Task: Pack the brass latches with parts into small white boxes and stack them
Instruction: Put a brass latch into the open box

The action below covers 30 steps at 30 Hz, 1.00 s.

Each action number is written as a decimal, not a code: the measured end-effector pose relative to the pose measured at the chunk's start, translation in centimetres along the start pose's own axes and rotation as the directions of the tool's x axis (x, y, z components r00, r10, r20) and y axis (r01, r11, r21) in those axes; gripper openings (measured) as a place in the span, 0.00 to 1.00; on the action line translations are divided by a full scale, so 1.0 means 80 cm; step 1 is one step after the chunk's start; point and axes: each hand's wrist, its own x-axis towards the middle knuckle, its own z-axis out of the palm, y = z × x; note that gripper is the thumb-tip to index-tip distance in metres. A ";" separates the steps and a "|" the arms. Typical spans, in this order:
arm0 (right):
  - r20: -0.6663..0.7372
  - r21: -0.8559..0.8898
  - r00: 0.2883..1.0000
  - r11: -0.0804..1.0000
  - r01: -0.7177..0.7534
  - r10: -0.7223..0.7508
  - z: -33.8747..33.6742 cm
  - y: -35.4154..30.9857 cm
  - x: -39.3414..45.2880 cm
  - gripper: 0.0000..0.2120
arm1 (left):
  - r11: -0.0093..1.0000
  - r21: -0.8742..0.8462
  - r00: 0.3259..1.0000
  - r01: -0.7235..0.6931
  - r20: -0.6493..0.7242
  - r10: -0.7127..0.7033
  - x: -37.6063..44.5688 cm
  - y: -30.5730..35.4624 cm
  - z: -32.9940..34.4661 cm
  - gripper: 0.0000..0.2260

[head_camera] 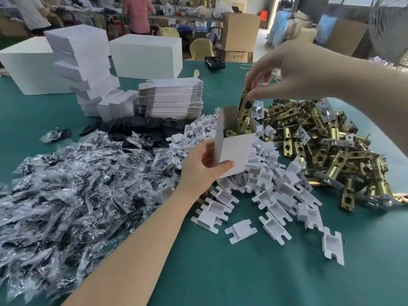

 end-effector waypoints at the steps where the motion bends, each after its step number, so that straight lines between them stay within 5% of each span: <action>1: 0.028 -0.038 1.000 0.999 0.010 -0.009 0.005 -0.001 0.002 0.08 | 1.000 0.003 1.000 -0.001 0.002 0.001 0.000 0.000 0.000 0.24; 8: 0.094 -0.167 0.995 0.986 -0.007 0.023 0.056 -0.006 0.006 0.05 | 1.000 0.001 1.000 0.000 -0.006 0.000 0.000 -0.002 0.000 0.24; 23: 0.268 -0.043 0.961 0.997 -0.065 0.074 0.066 -0.005 0.012 0.04 | 0.999 -0.045 1.000 0.027 -0.007 -0.027 0.002 -0.004 -0.002 0.22; 26: 0.023 0.174 0.993 0.978 -0.117 0.114 0.069 0.001 0.003 0.02 | 0.998 -0.051 0.999 0.035 0.000 -0.035 0.002 -0.004 -0.002 0.21; 28: -0.188 0.317 0.943 0.926 -0.206 0.275 0.075 0.013 -0.010 0.06 | 0.998 -0.044 0.999 0.045 0.015 -0.044 0.002 -0.005 -0.003 0.21; 30: -0.182 0.273 0.881 0.883 -0.383 0.438 0.087 0.033 -0.026 0.10 | 0.998 -0.031 0.998 0.057 0.028 -0.056 0.001 -0.006 -0.002 0.21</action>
